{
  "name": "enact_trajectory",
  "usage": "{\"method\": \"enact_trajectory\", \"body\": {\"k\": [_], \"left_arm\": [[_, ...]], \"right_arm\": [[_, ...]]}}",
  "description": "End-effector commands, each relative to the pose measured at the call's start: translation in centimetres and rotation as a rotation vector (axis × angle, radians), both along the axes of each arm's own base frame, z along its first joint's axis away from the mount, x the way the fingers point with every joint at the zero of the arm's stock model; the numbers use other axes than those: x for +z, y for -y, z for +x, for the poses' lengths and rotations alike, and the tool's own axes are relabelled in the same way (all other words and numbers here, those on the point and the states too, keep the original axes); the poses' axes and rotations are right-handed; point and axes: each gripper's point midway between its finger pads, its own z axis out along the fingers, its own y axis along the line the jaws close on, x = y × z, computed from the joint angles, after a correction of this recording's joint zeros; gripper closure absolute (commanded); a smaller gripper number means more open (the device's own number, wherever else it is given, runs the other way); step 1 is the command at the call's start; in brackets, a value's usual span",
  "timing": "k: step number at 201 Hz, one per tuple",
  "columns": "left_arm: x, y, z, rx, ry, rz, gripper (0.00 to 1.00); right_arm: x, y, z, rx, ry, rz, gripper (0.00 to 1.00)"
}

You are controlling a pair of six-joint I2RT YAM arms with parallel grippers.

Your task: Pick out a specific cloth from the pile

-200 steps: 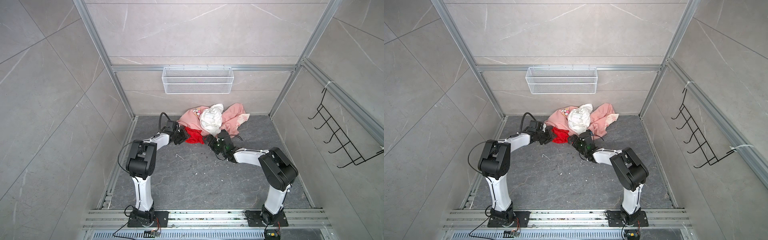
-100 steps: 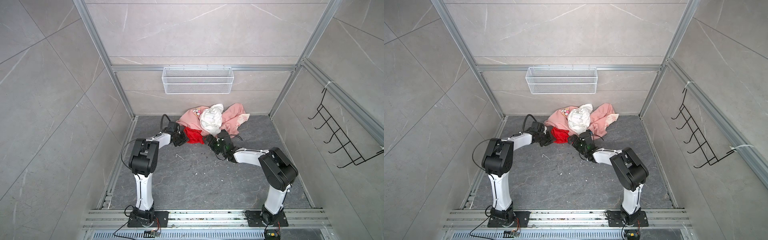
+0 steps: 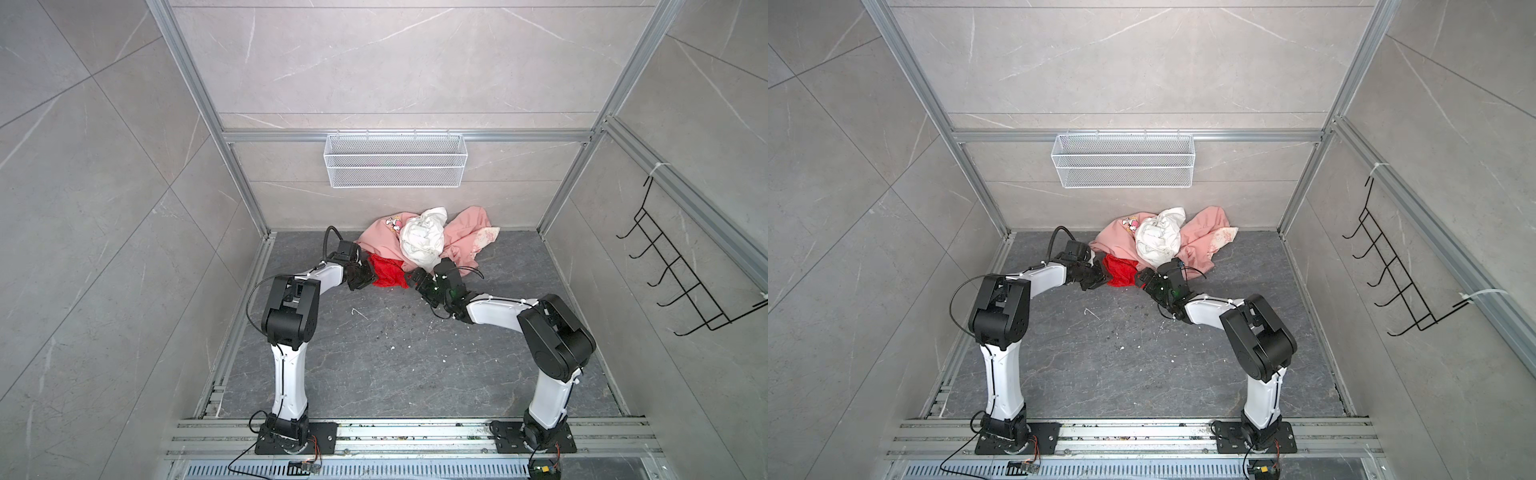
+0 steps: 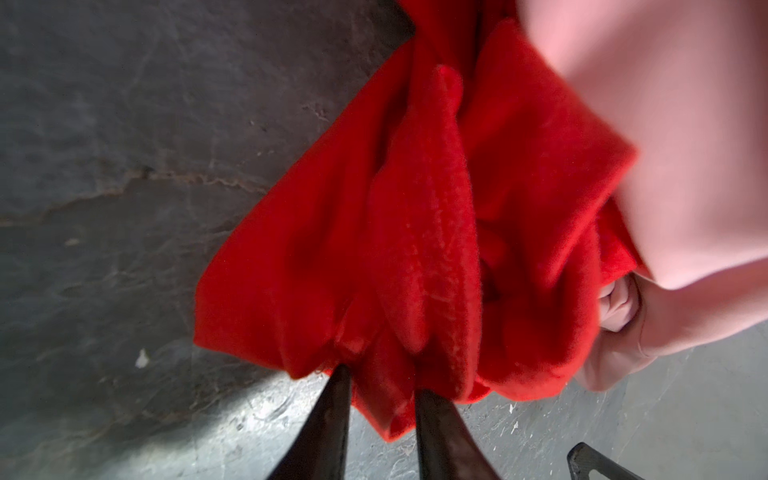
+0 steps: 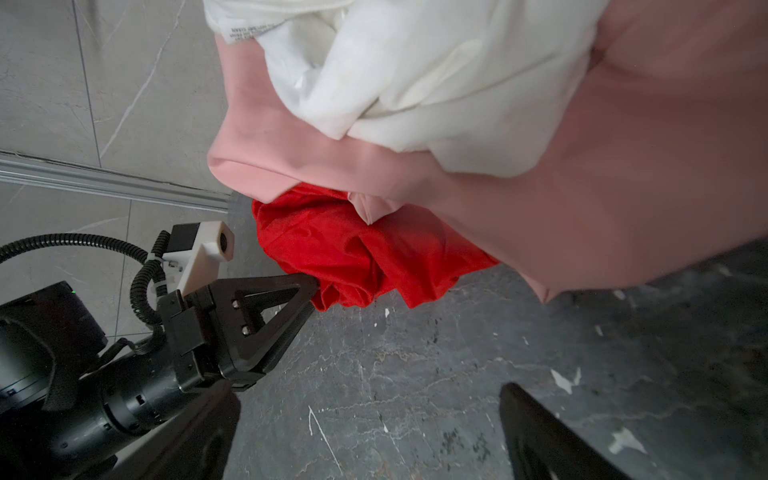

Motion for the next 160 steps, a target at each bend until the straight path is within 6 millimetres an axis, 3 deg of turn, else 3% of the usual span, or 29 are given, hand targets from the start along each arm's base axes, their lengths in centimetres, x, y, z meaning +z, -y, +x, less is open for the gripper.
{"method": "enact_trajectory", "body": {"k": [1, 100, 160], "left_arm": [[0.9, 0.2, 0.4, -0.02, 0.029, 0.011, 0.73], [2.3, 0.2, 0.8, -0.028, 0.052, -0.001, 0.97], [5.5, 0.2, 1.1, -0.013, 0.1, -0.032, 1.0]], "right_arm": [[0.5, -0.2, 0.0, 0.006, 0.013, -0.02, 0.0], [1.0, 0.0, -0.3, -0.001, 0.025, -0.024, 0.0], [1.5, 0.1, -0.4, -0.002, 0.036, -0.02, 0.0]]}}
